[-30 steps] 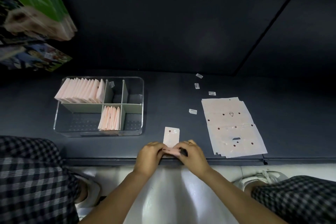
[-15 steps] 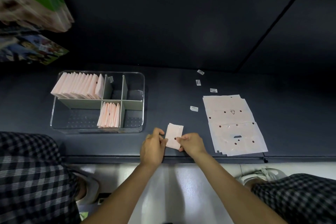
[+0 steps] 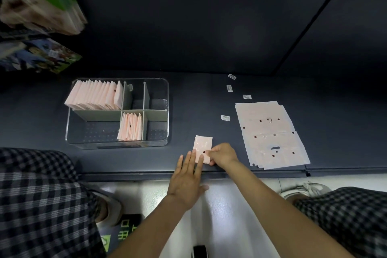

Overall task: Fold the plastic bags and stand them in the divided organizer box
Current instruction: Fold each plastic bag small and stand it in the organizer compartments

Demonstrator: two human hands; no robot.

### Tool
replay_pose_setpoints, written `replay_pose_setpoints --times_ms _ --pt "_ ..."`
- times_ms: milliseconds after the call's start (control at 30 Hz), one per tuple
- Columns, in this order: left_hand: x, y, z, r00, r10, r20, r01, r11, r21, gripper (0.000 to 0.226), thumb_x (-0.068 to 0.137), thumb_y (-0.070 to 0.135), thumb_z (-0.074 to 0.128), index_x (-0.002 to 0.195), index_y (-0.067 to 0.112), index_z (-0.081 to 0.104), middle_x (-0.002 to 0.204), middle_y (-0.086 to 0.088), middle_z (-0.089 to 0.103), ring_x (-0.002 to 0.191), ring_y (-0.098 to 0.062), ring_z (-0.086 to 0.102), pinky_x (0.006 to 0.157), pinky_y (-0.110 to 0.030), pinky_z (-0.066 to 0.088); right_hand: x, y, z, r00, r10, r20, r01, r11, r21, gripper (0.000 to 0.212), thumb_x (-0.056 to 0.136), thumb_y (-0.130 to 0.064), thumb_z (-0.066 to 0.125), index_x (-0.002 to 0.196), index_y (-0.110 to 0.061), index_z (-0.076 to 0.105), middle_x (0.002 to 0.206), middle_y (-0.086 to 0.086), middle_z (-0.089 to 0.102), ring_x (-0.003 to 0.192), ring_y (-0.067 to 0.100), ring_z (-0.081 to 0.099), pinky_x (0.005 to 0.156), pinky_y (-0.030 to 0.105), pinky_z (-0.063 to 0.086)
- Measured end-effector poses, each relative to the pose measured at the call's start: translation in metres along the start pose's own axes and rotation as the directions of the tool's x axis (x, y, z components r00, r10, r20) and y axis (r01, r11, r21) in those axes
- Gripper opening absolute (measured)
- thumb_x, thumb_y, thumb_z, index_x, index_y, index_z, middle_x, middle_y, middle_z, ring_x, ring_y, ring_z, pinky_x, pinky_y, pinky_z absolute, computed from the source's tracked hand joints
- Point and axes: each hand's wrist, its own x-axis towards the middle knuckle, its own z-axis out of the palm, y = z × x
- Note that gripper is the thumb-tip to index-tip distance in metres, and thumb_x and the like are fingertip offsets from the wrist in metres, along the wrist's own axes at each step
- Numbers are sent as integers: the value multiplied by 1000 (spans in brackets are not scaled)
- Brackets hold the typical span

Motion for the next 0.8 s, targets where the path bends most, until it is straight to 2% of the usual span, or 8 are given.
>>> replay_pose_setpoints --times_ms 133,200,267,333,433,567,700,800 --pt "-2 -3 1 999 27 41 -31 996 86 89 92 64 26 144 13 -25 151 -17 -30 141 -30 -26 114 -48 -16 -2 -2 -2 1000 18 12 -18 1000 -15 25 86 -28 61 64 -15 64 63 0 66 64 12 63 84 27 51" --pt "-1 -3 4 998 33 47 -36 996 81 91 90 68 27 143 17 -27 150 -19 -31 140 -32 -28 113 -49 -17 -3 -5 -5 981 -30 -192 17 997 -73 23 87 -31 59 71 -17 65 79 2 71 80 18 64 81 28 50" --pt "0 -2 6 998 37 49 -40 997 68 93 88 70 29 142 21 -28 149 -20 -32 139 -32 -29 112 -49 -18 -6 -9 -6 928 -148 -341 156 988 -4 14 89 -24 58 82 -16 67 90 3 71 86 20 62 78 28 47" --pt "1 -2 7 998 46 48 -49 996 73 94 87 71 31 140 23 -31 148 -21 -33 137 -33 -32 111 -50 -18 -7 -16 -1 951 -238 -199 277 940 199 13 89 -9 55 88 -12 67 93 7 70 86 20 63 79 29 49" --pt "1 -2 9 997 54 50 -58 995 81 94 86 72 31 136 26 -35 146 -22 -36 128 -34 -41 108 -51 -21 -6 -23 11 962 -245 117 178 894 412 20 92 2 51 105 0 65 107 17 67 94 19 62 87 23 49" --pt "0 -2 7 997 51 55 -54 997 50 94 86 71 34 140 29 -31 146 -21 -35 128 -31 -40 105 -50 -24 10 -24 14 969 -220 113 144 873 466 27 91 9 46 115 7 59 114 23 64 97 20 60 83 18 49" --pt "-2 -3 9 997 59 56 -59 998 -4 93 85 71 37 144 33 -23 147 -20 -35 131 -31 -38 107 -50 -22 25 -31 11 969 -249 -4 230 888 397 28 90 10 49 116 6 59 116 23 63 98 18 59 80 11 46" --pt "-1 -3 10 999 30 39 -26 996 -80 84 86 72 33 147 37 -13 151 -16 -31 138 -28 -33 109 -51 -21 33 -30 1 938 -330 -106 339 938 77 25 84 5 58 106 -2 67 108 12 67 91 17 60 83 15 43"
